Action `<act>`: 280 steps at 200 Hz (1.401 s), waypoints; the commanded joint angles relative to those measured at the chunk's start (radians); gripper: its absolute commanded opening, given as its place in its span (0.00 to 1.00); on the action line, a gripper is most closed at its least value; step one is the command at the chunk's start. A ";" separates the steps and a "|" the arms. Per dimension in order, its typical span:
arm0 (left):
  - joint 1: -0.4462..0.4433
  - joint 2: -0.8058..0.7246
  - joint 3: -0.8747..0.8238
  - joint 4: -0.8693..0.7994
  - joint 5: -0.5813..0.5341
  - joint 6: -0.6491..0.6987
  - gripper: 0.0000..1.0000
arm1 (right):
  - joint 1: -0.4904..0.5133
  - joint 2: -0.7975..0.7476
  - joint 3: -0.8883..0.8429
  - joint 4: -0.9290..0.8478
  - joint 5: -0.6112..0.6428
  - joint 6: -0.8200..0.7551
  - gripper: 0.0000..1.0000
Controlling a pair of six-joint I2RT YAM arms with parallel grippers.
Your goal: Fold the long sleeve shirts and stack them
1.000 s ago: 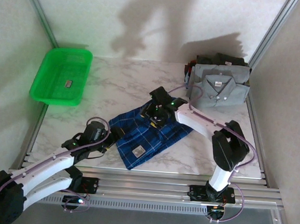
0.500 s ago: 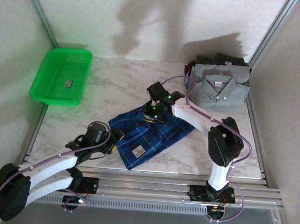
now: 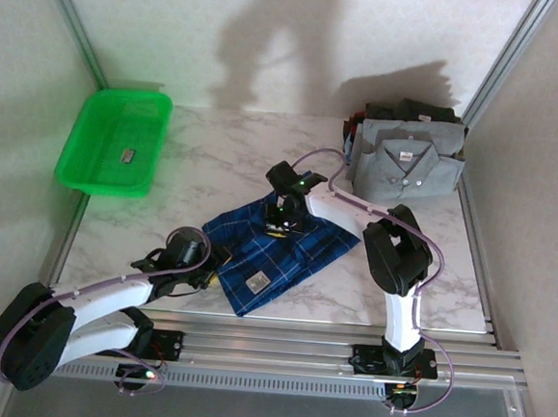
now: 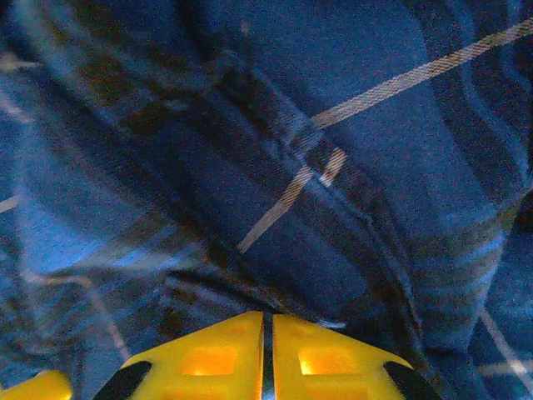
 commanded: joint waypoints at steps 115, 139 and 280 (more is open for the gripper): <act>-0.060 0.201 0.387 -0.332 -0.212 0.302 0.14 | -0.002 0.050 -0.139 0.083 0.007 0.081 0.06; -0.059 0.185 0.496 -0.502 -0.258 0.410 0.11 | 0.045 0.034 -0.176 0.125 -0.018 0.172 0.08; -0.069 0.300 0.910 -0.738 -0.137 0.747 0.02 | 0.101 0.115 -0.124 0.491 -0.251 0.695 0.11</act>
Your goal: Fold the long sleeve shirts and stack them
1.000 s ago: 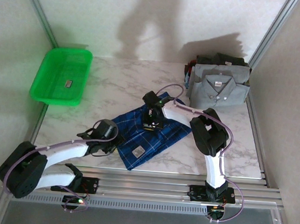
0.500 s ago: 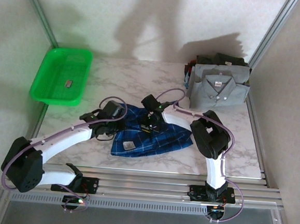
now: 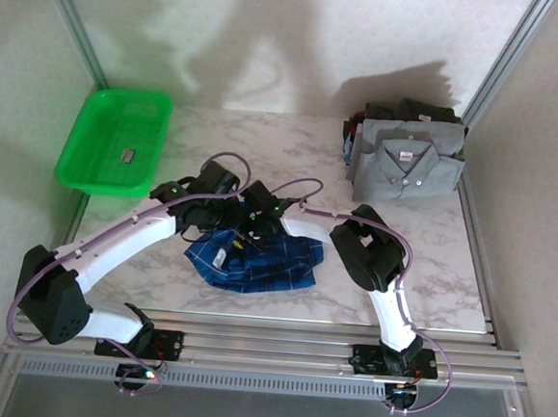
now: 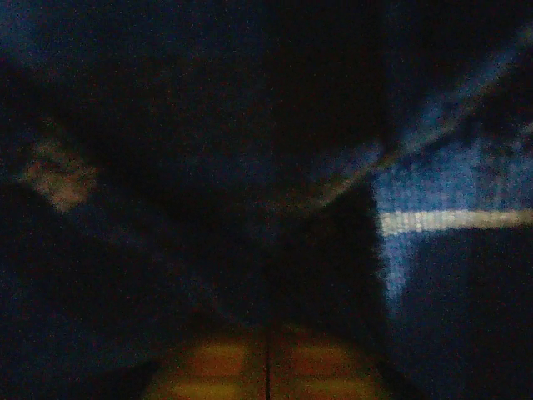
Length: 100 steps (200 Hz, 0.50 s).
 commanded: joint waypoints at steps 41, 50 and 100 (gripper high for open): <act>-0.010 0.040 0.065 -0.001 0.047 0.082 0.01 | -0.114 -0.139 -0.072 -0.169 -0.018 -0.063 0.21; -0.010 0.047 0.069 -0.012 0.041 0.087 0.00 | -0.130 -0.157 -0.061 -0.207 -0.018 -0.092 0.22; -0.011 0.079 0.125 -0.089 -0.007 0.130 0.00 | -0.205 -0.239 0.001 -0.395 0.020 -0.231 0.32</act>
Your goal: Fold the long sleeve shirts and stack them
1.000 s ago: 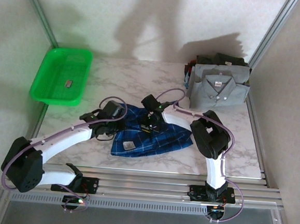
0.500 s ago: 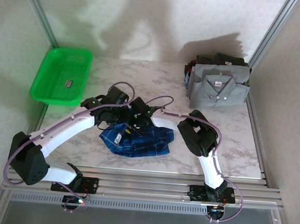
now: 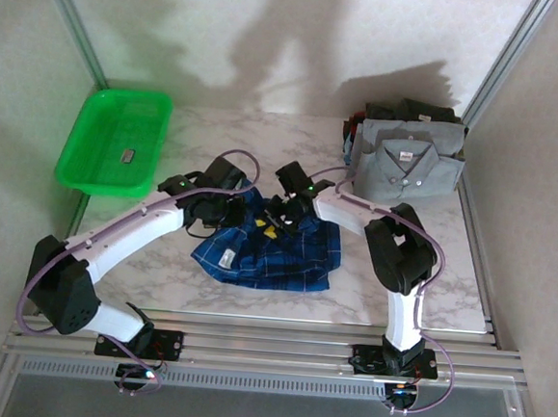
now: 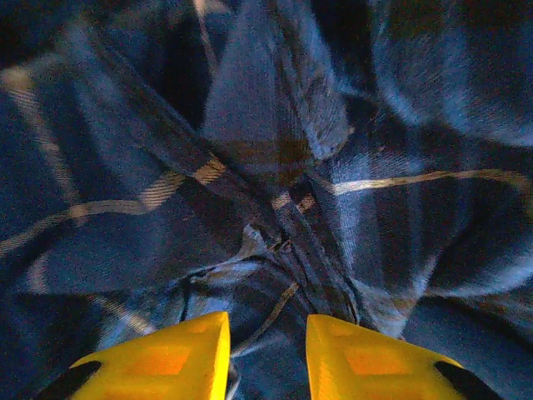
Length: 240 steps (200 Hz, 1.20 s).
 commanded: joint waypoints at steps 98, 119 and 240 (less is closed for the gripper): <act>-0.012 0.127 0.277 -0.292 -0.243 0.144 0.00 | -0.256 -0.313 -0.226 -0.391 0.399 -0.452 0.46; -0.017 0.167 0.316 -0.316 -0.261 0.161 0.00 | -0.269 -0.291 -0.299 -0.301 0.375 -0.471 0.45; -0.208 0.446 0.621 -0.405 -0.259 0.116 0.00 | -0.263 -0.250 -0.432 -0.040 0.237 -0.399 0.19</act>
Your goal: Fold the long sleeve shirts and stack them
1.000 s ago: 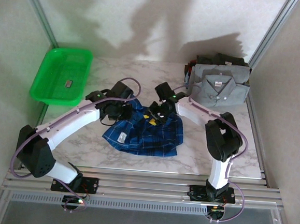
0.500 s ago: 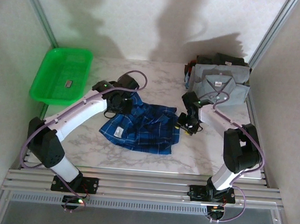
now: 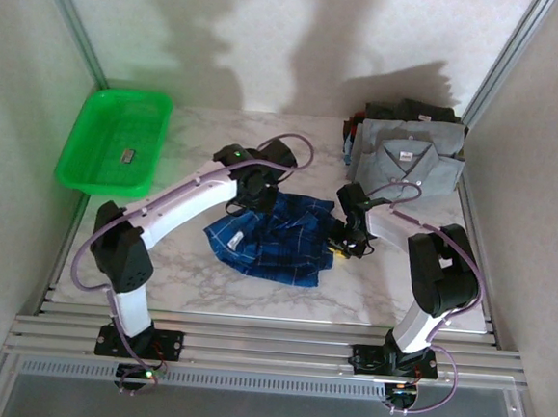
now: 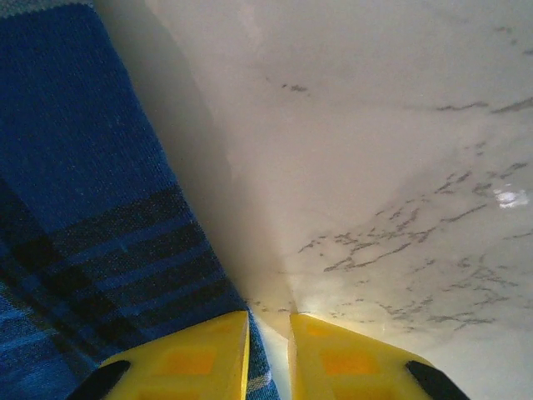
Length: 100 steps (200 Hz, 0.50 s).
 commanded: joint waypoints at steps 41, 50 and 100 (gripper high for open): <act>-0.092 0.116 0.113 0.024 0.078 -0.098 0.00 | 0.012 -0.002 -0.034 0.097 -0.071 0.012 0.18; -0.095 0.122 0.118 0.051 0.108 -0.114 0.00 | 0.011 -0.002 -0.038 0.098 -0.073 0.014 0.18; -0.119 0.161 0.085 0.207 0.248 -0.202 0.00 | 0.012 -0.015 -0.057 0.105 -0.078 0.022 0.17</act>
